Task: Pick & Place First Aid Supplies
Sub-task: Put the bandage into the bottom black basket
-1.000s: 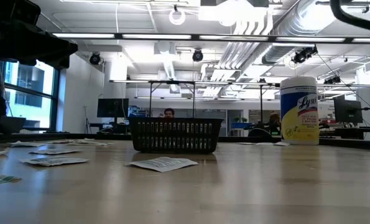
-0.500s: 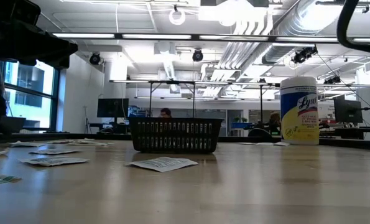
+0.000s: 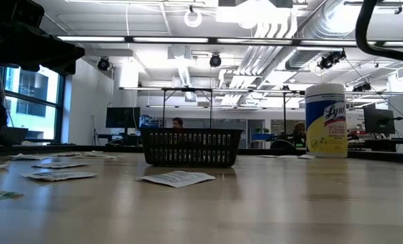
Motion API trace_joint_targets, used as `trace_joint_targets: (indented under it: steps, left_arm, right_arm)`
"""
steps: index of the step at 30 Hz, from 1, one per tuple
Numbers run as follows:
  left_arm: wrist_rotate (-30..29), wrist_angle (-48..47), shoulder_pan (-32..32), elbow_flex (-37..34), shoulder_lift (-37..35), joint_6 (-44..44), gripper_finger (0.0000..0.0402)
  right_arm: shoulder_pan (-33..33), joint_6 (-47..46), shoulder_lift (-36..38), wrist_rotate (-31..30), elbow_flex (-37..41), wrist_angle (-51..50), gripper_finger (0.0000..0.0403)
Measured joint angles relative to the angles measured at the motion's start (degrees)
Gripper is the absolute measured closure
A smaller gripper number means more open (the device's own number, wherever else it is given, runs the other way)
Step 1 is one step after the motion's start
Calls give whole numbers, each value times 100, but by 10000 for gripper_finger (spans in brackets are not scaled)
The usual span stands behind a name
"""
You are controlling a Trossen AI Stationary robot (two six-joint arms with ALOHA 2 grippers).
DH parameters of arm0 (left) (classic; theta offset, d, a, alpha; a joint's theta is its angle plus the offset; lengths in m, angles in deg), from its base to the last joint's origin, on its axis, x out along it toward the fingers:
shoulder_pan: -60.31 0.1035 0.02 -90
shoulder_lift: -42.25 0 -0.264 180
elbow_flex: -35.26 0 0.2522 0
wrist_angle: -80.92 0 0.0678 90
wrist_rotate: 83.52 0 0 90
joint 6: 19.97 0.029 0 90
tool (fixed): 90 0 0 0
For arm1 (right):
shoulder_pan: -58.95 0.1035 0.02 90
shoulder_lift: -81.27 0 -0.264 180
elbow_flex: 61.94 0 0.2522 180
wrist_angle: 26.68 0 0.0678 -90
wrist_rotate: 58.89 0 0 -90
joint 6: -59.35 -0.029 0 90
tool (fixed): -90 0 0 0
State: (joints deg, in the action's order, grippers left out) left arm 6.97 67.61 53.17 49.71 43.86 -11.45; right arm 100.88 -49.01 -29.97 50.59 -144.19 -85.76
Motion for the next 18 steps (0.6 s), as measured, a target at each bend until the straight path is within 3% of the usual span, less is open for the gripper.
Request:
trace_joint_targets:
  steps: [9, 18]
  left_arm:
    - [0, 0, 2, 0, 0, 2, 309]
    - [0, 0, 0, 0, 2, 2, 309]
  right_arm:
    - [7, 151, -30, -16, -147, -10, 401]
    - [-67, 553, -28, -1059, -703, -139, 401]
